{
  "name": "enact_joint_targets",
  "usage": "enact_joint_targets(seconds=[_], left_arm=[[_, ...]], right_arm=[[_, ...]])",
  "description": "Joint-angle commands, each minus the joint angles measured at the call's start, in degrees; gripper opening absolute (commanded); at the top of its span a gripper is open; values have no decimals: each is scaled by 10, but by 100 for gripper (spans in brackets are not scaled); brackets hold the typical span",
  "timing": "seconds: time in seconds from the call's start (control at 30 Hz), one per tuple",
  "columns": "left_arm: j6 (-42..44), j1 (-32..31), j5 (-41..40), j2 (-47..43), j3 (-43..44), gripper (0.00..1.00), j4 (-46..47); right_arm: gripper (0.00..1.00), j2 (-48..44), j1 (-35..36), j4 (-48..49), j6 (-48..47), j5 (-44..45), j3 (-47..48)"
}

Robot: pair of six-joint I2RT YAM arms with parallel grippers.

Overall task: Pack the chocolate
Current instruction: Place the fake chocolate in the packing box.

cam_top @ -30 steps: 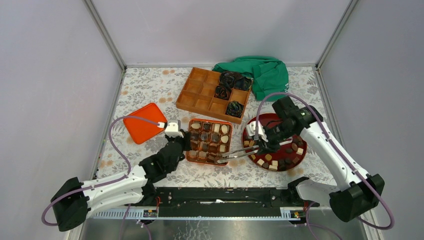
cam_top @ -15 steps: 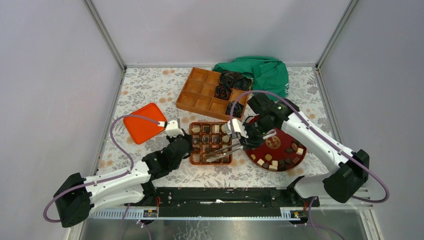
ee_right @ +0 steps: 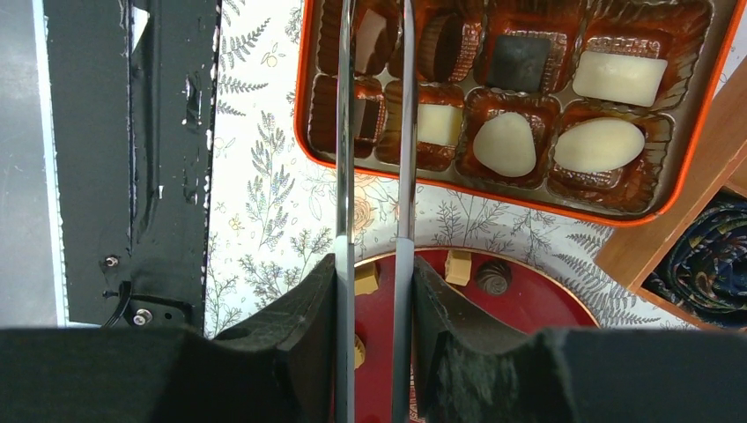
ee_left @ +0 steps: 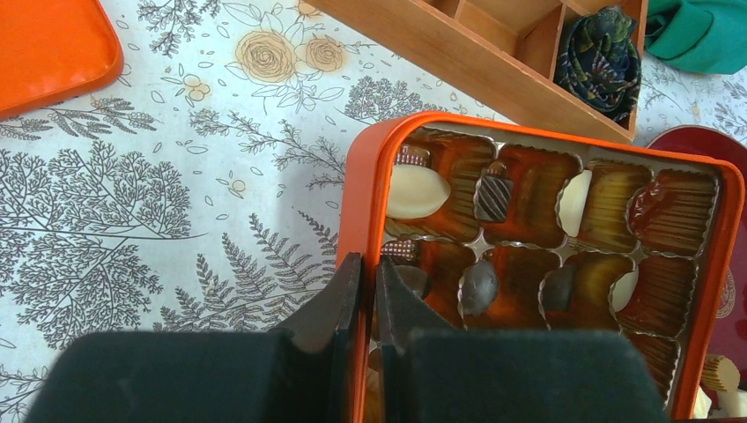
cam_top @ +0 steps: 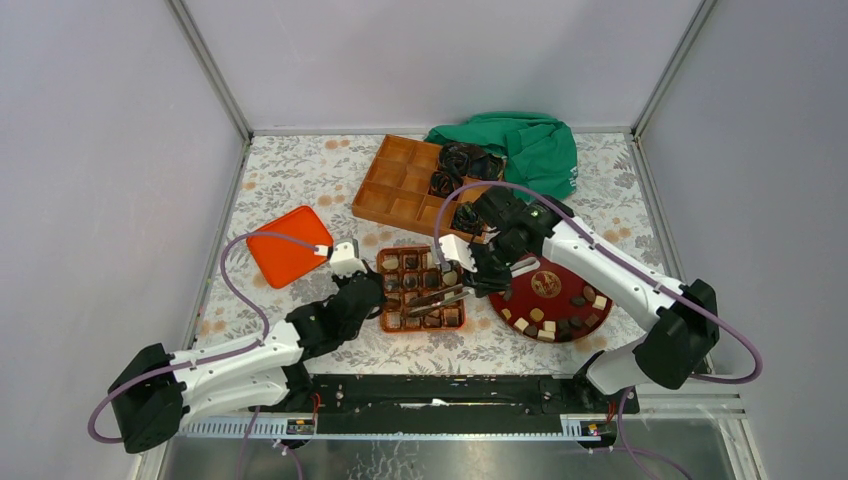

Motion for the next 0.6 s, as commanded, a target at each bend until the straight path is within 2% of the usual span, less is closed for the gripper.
enact_joint_targets(seconds=[0.0, 0.1, 0.57], left_arm=[[-39, -3, -17, -6, 34, 0, 46], [-41, -2, -18, -6, 36, 0, 42], [-57, -2, -22, 5, 44, 0, 16]], right_arm=[[28, 2, 12, 11, 19, 5, 22], [35, 4, 16, 11, 20, 10, 18], [44, 9, 19, -7, 36, -13, 32]])
